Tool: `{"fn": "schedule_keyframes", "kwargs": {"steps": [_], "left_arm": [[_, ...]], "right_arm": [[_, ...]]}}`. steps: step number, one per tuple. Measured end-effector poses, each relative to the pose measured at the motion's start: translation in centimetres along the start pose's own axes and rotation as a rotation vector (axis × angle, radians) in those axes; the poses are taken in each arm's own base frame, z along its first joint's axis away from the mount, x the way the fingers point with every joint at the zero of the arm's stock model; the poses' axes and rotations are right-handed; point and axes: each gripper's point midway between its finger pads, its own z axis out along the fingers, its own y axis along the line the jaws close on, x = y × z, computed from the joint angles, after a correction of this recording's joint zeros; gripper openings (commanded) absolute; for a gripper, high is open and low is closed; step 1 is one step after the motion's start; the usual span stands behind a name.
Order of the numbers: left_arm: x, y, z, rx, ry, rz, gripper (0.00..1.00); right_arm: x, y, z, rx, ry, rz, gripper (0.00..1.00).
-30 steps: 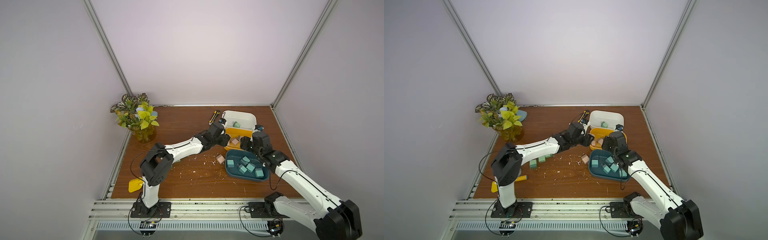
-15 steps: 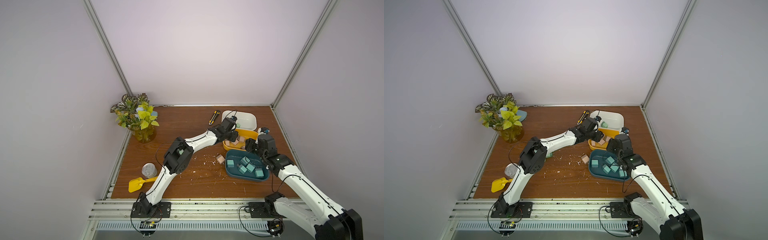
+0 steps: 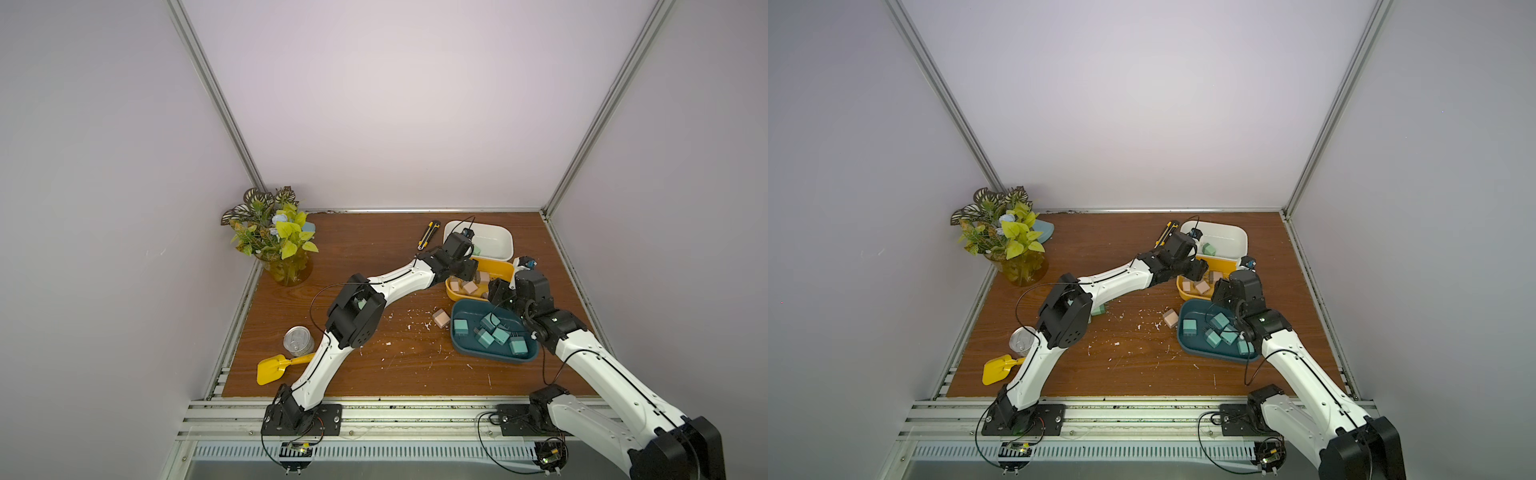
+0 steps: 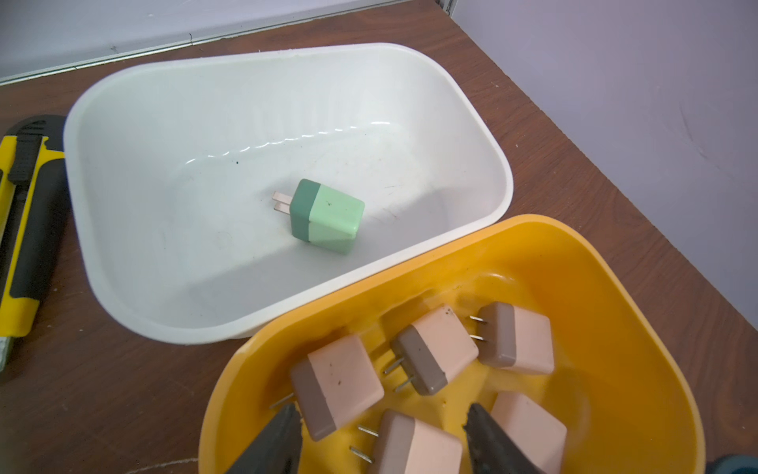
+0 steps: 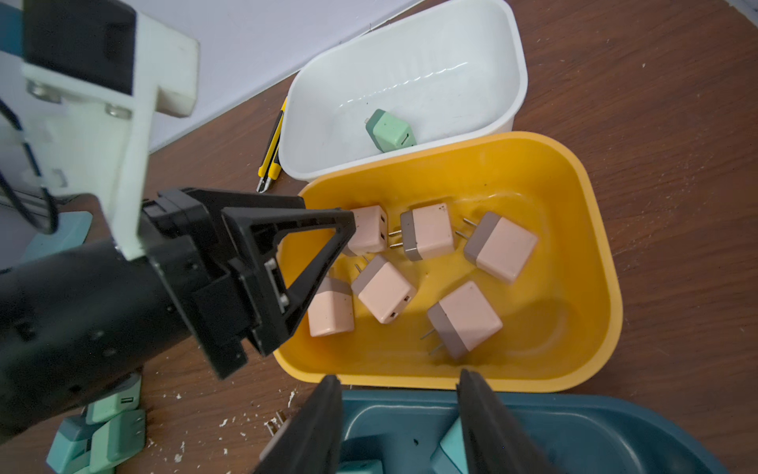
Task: Place the plugs by color into the storage box
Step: Place the plug in the storage box.
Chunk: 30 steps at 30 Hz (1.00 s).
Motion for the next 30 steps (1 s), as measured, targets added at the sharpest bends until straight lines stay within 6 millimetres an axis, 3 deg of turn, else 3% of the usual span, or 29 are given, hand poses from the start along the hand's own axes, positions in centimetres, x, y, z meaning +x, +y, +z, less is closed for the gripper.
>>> {"fn": "schedule_keyframes", "kwargs": {"steps": [11, 20, 24, 30], "left_arm": [[-2.5, -1.3, -4.2, 0.014, -0.061, 0.01, 0.66], [-2.0, -1.0, -8.6, 0.004, -0.075, 0.013, 0.66], [-1.3, -0.1, -13.1, -0.027, -0.089, 0.024, 0.66], [2.0, 3.1, -22.8, -0.138, -0.145, 0.015, 0.67]], "right_arm": [[0.8, 1.6, -0.1, -0.094, 0.054, 0.003, 0.51], [3.3, 5.0, -0.5, -0.249, 0.165, -0.027, 0.56], [5.0, 7.5, -1.2, -0.299, 0.23, -0.109, 0.6], [5.2, 11.9, -2.3, -0.351, 0.27, -0.271, 0.64]]}}
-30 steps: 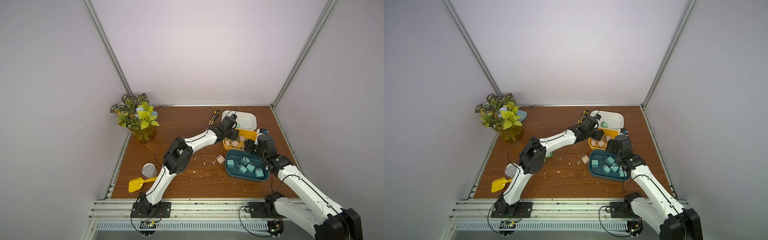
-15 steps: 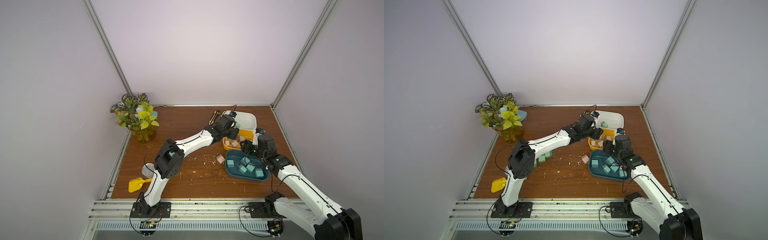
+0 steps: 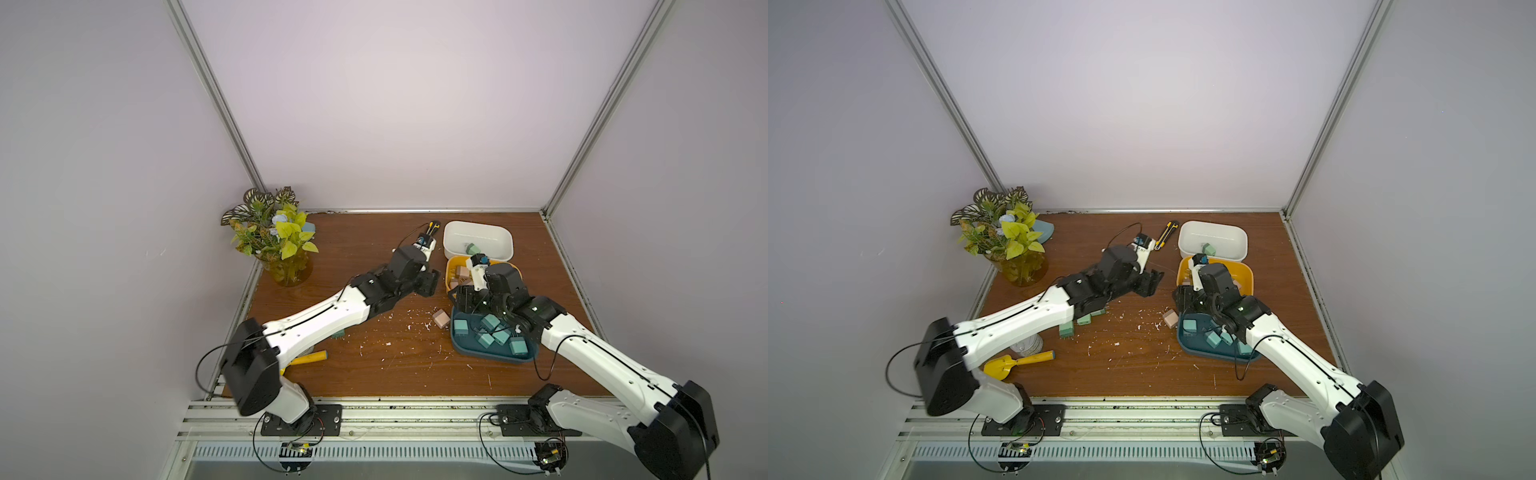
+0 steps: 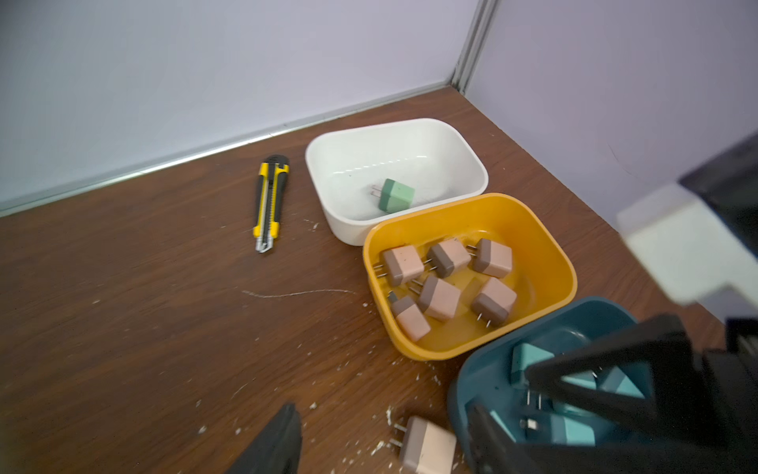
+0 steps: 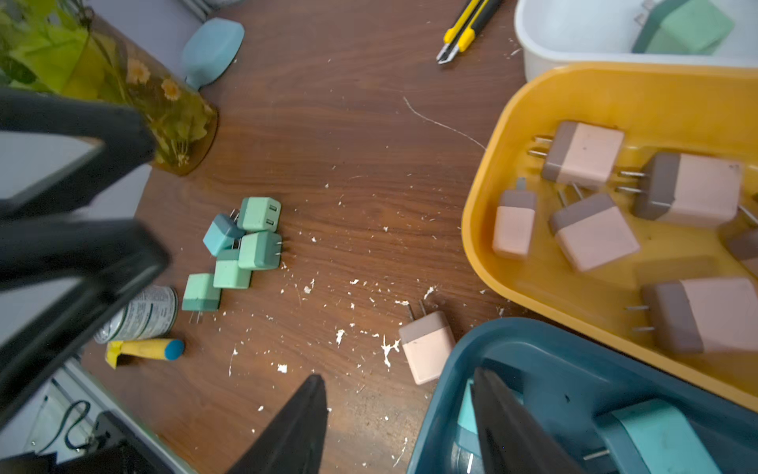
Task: Place the plugs by color into the storage box
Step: Place the plug in the storage box, then pick up the plug from the center of the board.
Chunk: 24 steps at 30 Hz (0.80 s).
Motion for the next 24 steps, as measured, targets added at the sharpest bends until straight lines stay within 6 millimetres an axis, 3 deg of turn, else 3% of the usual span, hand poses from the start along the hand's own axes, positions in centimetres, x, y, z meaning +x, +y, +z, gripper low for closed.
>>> {"fn": "schedule_keyframes", "kwargs": {"steps": [3, 9, 17, 24], "left_arm": [[2.1, 2.1, -3.8, -0.044, -0.016, -0.021, 0.67], [6.3, 5.1, -7.9, -0.116, 0.009, -0.07, 0.68], [8.4, 6.5, -9.8, -0.158, 0.036, -0.122, 0.68], [9.5, 6.6, -10.0, -0.156, 0.083, -0.129, 0.68]], "right_arm": [[0.1, 1.5, 0.3, -0.016, 0.021, -0.055, 0.65], [1.6, 3.4, 1.6, -0.022, 0.091, -0.144, 0.66], [0.3, 6.1, 3.9, 0.002, 0.129, -0.256, 0.68], [0.3, 5.9, 5.8, 0.053, 0.174, -0.311, 0.68]]}}
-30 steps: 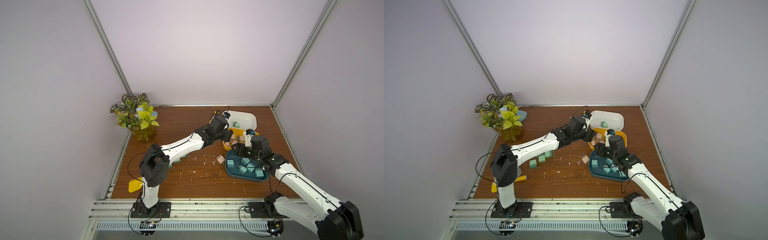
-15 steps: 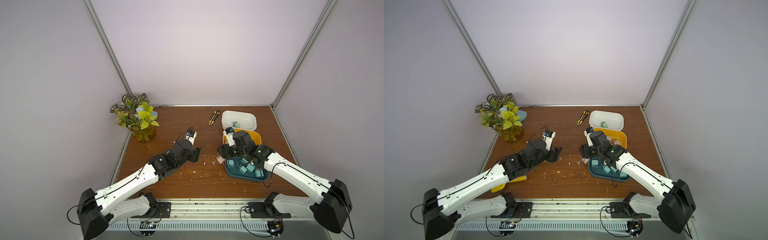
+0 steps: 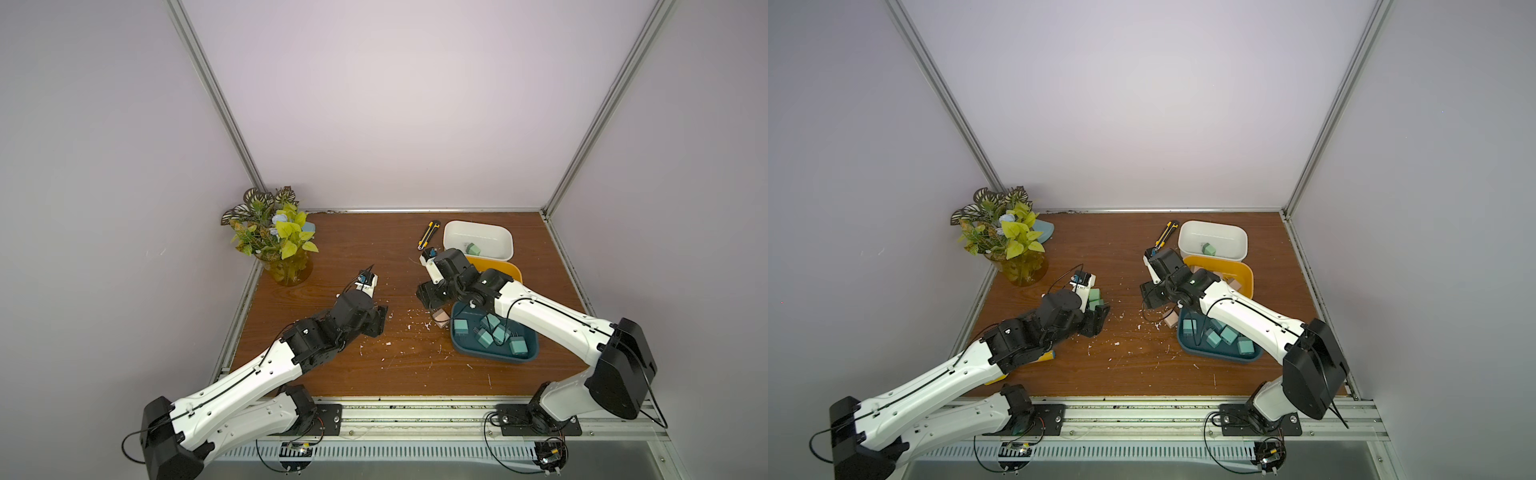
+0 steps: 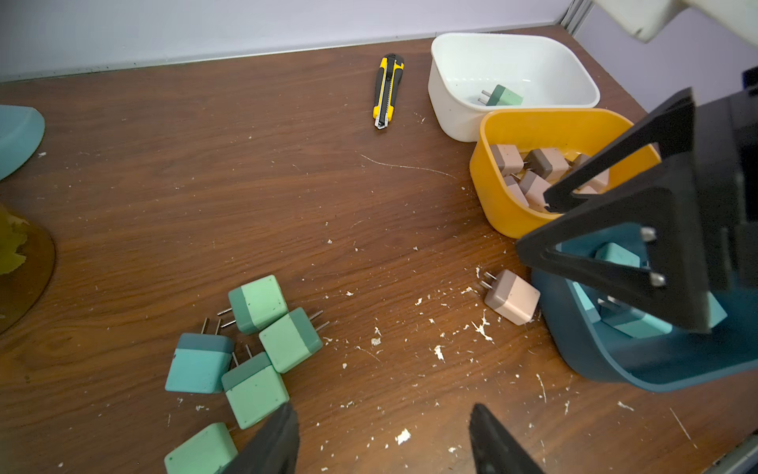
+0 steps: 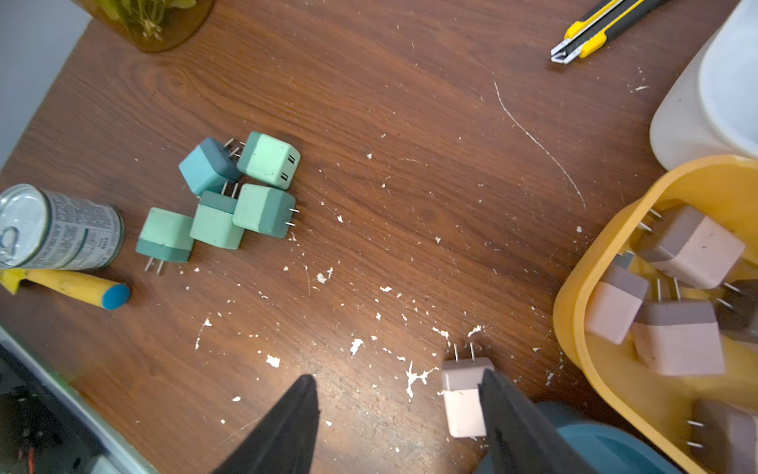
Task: Place the plugs by color into the storage box
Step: Pick up the plug from the center of the board.
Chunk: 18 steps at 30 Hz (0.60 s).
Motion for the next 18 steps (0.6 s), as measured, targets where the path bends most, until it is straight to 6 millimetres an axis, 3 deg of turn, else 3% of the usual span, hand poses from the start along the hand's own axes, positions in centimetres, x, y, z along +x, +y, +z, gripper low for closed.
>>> {"fn": "schedule_keyframes", "kwargs": {"steps": [9, 18], "left_arm": [[1.3, -0.5, 0.4, 0.037, 0.041, -0.006, 0.68], [1.5, -0.8, 0.5, 0.052, 0.052, 0.01, 0.68]], "right_arm": [[1.9, -0.6, 2.3, 0.043, 0.12, -0.049, 0.67], [0.2, -0.3, 2.0, 0.055, 0.119, -0.077, 0.67]]}}
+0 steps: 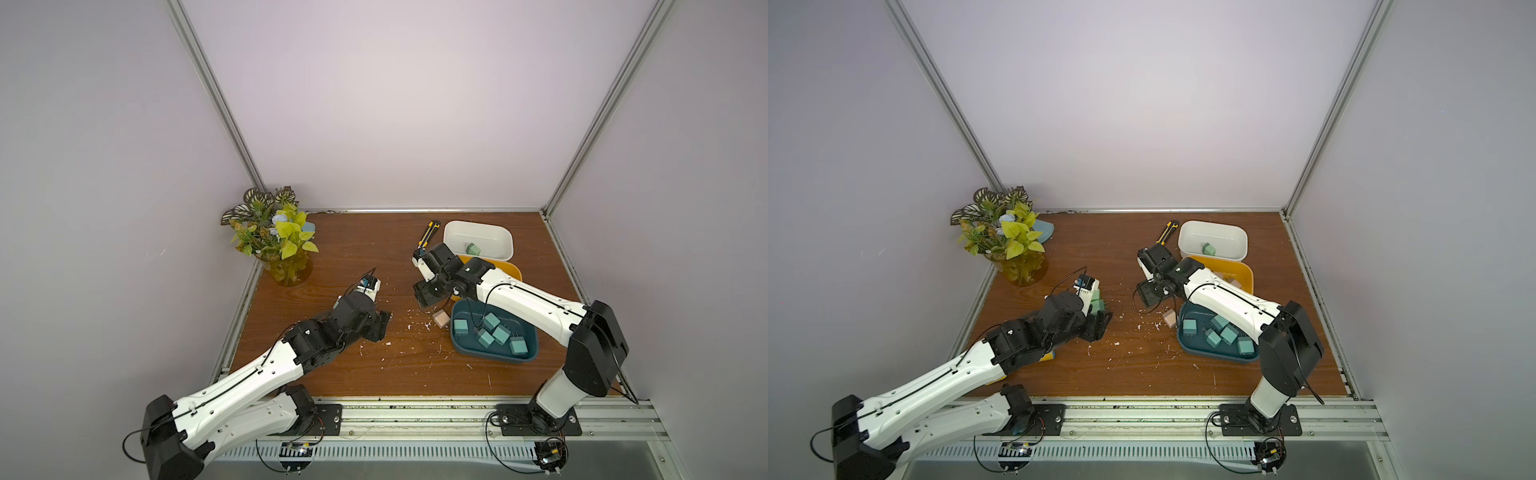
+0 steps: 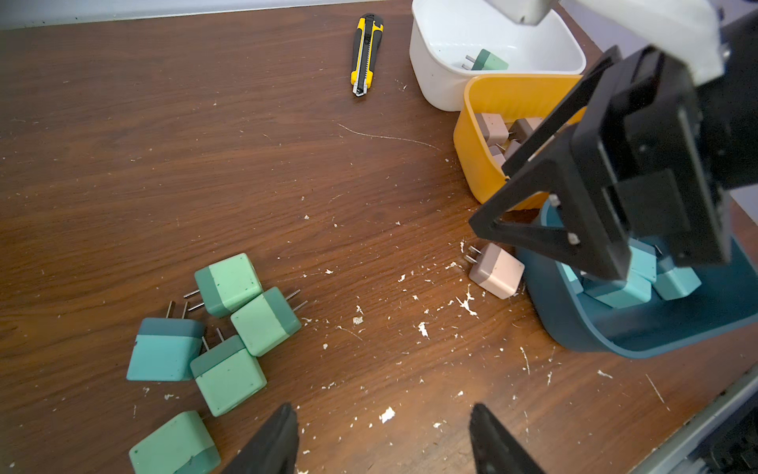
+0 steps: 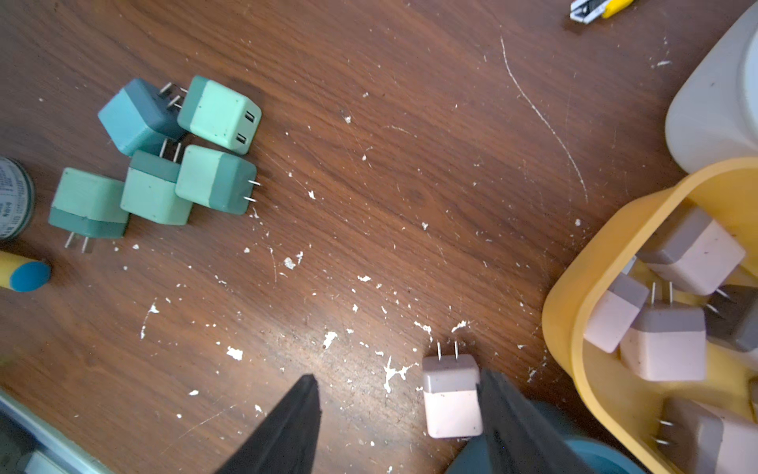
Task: Place the plugs by color into the storage box
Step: Pick up the plug from the center of the board.
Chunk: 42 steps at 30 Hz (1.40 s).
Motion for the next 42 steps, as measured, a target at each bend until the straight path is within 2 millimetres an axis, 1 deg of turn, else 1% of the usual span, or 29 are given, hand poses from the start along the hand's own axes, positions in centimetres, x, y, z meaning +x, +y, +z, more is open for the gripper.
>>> {"fn": "schedule_keyframes", "kwargs": {"steps": [4, 8, 12, 14, 16, 19, 23, 32, 37, 42], "left_arm": [[0.2, -0.2, 0.0, 0.014, 0.008, 0.008, 0.68], [0.4, -0.8, 0.0, 0.048, 0.024, 0.024, 0.68], [1.1, -1.4, 0.5, 0.073, 0.058, 0.048, 0.69], [1.4, -1.5, 0.9, 0.077, 0.077, 0.057, 0.68], [1.7, -1.7, 1.3, 0.083, 0.09, 0.061, 0.68], [1.7, -2.0, 1.6, 0.095, 0.096, 0.064, 0.68], [1.8, -2.3, 1.7, 0.108, 0.102, 0.064, 0.68], [1.4, -2.8, 1.7, 0.137, 0.085, 0.055, 0.68], [2.2, -2.9, 2.0, 0.147, 0.099, 0.051, 0.68], [2.5, -3.0, 2.1, 0.158, 0.103, 0.049, 0.68]], "right_arm": [[0.0, -0.1, -0.1, 0.01, 0.011, -0.004, 0.66], [0.7, -0.6, 0.1, 0.034, 0.04, -0.009, 0.67], [1.3, -0.8, 0.2, 0.046, 0.061, -0.019, 0.66], [1.6, -1.0, 0.7, 0.056, 0.078, -0.025, 0.65], [2.3, -1.1, 1.5, 0.066, 0.106, -0.03, 0.63], [3.7, -1.4, 2.9, 0.084, 0.157, -0.039, 0.62], [5.1, -1.9, 3.7, 0.105, 0.196, -0.044, 0.63], [5.7, -2.0, 4.1, 0.108, 0.2, -0.038, 0.63], [5.7, -2.0, 4.3, 0.108, 0.194, -0.032, 0.64], [6.7, -2.5, 5.3, 0.139, 0.227, -0.034, 0.64]]}}
